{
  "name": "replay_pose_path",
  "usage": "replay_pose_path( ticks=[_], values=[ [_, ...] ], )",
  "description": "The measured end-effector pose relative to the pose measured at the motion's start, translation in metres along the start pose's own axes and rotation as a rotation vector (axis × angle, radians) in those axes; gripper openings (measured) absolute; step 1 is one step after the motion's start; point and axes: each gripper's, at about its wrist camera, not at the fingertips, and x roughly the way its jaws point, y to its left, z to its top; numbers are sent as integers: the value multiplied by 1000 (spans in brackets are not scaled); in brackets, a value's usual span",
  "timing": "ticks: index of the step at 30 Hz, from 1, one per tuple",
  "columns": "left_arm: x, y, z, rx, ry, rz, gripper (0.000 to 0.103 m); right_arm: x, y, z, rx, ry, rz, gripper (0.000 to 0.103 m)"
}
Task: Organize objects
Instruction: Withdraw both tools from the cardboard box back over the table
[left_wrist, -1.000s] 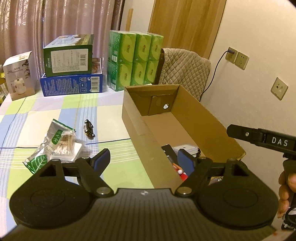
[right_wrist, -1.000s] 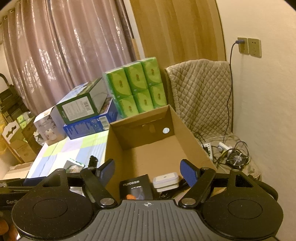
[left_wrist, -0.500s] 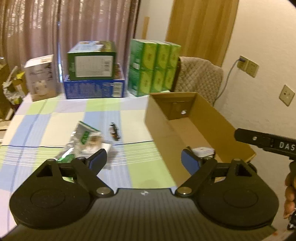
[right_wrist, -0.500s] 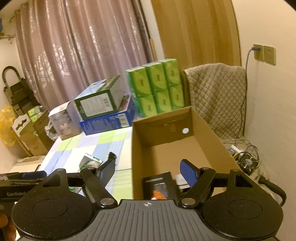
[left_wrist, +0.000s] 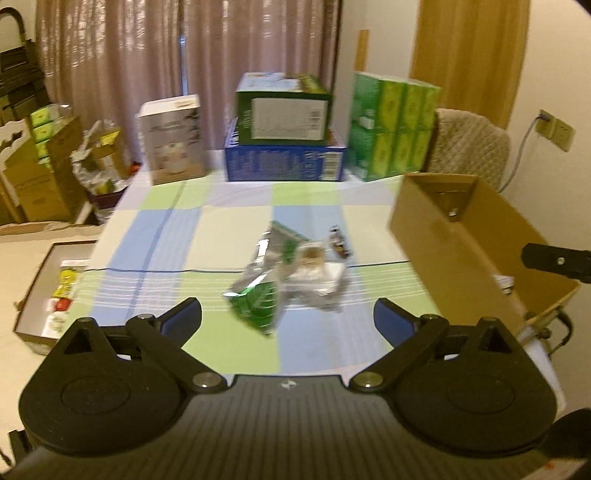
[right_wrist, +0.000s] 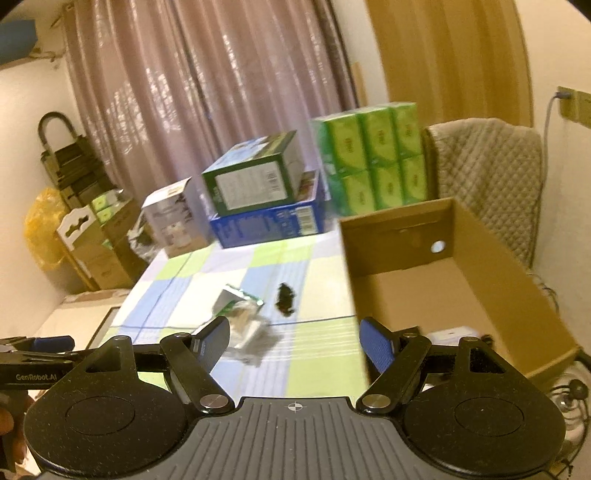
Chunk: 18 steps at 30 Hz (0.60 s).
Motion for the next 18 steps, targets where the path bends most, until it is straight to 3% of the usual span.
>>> replay_pose_path(
  ticks=[10,18],
  values=[
    [17,46,-9,-32,24,35,102,43,37,-12,-66,69,43,75],
    [67,57,-8,-45,54,39,102,97,41,-22,-62,104,66,74]
  ],
)
